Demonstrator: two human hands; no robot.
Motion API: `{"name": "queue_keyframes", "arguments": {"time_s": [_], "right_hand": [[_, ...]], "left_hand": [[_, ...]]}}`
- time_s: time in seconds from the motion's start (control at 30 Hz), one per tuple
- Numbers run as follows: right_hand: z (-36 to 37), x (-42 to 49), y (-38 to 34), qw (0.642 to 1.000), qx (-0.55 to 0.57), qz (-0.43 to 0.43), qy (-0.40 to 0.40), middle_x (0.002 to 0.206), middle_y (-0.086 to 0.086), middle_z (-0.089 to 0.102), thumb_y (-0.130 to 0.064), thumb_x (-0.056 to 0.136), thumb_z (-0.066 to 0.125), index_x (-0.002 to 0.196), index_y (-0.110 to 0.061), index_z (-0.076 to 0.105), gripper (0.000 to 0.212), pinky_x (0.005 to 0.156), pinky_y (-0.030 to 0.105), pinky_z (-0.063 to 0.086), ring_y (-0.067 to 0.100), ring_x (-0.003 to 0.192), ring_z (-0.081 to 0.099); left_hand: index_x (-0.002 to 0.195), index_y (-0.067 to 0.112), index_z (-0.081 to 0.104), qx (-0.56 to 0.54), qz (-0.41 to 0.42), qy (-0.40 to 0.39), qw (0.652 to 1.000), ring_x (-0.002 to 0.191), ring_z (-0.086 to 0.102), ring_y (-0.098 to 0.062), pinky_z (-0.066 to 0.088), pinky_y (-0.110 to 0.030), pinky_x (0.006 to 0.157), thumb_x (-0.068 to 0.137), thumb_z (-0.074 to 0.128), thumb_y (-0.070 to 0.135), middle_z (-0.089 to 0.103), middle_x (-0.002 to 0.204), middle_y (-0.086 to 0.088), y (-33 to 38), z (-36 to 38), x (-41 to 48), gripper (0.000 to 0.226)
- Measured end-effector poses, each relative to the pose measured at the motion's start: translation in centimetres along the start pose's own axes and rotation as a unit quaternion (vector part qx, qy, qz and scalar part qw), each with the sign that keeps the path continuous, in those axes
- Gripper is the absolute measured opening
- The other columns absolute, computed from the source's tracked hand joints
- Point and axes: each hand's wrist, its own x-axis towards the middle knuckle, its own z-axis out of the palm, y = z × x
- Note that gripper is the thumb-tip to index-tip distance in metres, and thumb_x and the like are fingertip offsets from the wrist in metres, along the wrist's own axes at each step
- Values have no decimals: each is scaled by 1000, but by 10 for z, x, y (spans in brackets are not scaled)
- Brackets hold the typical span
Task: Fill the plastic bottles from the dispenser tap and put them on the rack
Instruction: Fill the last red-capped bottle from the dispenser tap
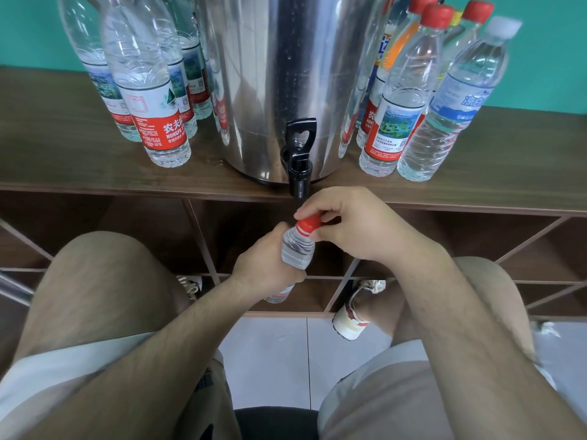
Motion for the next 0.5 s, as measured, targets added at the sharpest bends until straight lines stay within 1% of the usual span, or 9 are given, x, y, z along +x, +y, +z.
{"name": "queue_keyframes", "arguments": {"time_s": [0.07,0.13,0.23,0.3,0.33,0.4,0.43,0.47,0.5], "right_hand": [[0,1,-2,1000,-16,8,-19,121,-2,70,-2,88,80,122,-19,77,38,100,34,56,15,107,68],[0,2,-3,998,-57,17,-24,118,-4,68,-10,89,81,123,-21,76,37,97,35,56,14,103,66],[1,5,-1,992,-115,37,-20,102,-8,63,-36,89,81,117,-22,74,31,84,33,55,14,94,64],[4,7,1,987,-142,62,-31,96,-6,62,-52,92,74,108,-23,68,33,72,34,52,15,87,62],[6,7,2,984,-164,61,-37,91,-7,59,-57,94,68,104,-24,61,35,66,34,47,15,82,59],[12,3,4,975,-220,12,-34,80,-9,51,-62,99,55,98,-26,48,37,57,32,35,12,72,51],[13,-1,4,967,-253,-33,-21,78,-10,49,-62,102,48,97,-25,47,37,56,32,31,11,69,47],[14,-4,5,955,-284,-81,-1,78,-9,50,-60,105,44,97,-23,50,38,57,33,32,12,69,46],[13,-7,8,942,-312,-123,14,79,-5,53,-56,107,41,98,-18,56,42,60,36,36,16,72,48]], "left_hand": [[131,23,48,18,1,-15,1000,108,66,-24,56,-49,99,83,83,24,63,116,1,0,-2,0,59],[129,23,48,46,5,-27,999,107,66,-23,57,-48,98,82,83,26,63,115,2,-1,-3,1,59],[126,25,48,71,17,-30,997,101,66,-21,59,-45,92,80,83,28,62,110,5,-1,-5,2,57],[123,26,49,72,21,-30,997,99,67,-20,60,-44,90,78,84,28,62,108,6,-3,-6,2,58],[122,26,50,68,23,-30,997,98,67,-20,60,-45,89,77,85,28,62,106,6,-4,-6,2,57],[121,27,52,56,30,-42,997,97,67,-19,60,-47,89,75,84,25,63,104,6,-6,-8,3,56],[119,29,53,51,37,-53,997,96,68,-18,60,-48,88,73,84,25,64,103,7,-7,-9,3,55],[115,33,53,49,46,-63,996,95,68,-17,60,-48,88,72,83,24,65,101,8,-7,-9,2,53],[111,36,53,49,56,-72,995,94,67,-15,60,-47,87,71,83,23,65,98,9,-7,-8,0,52]]}}
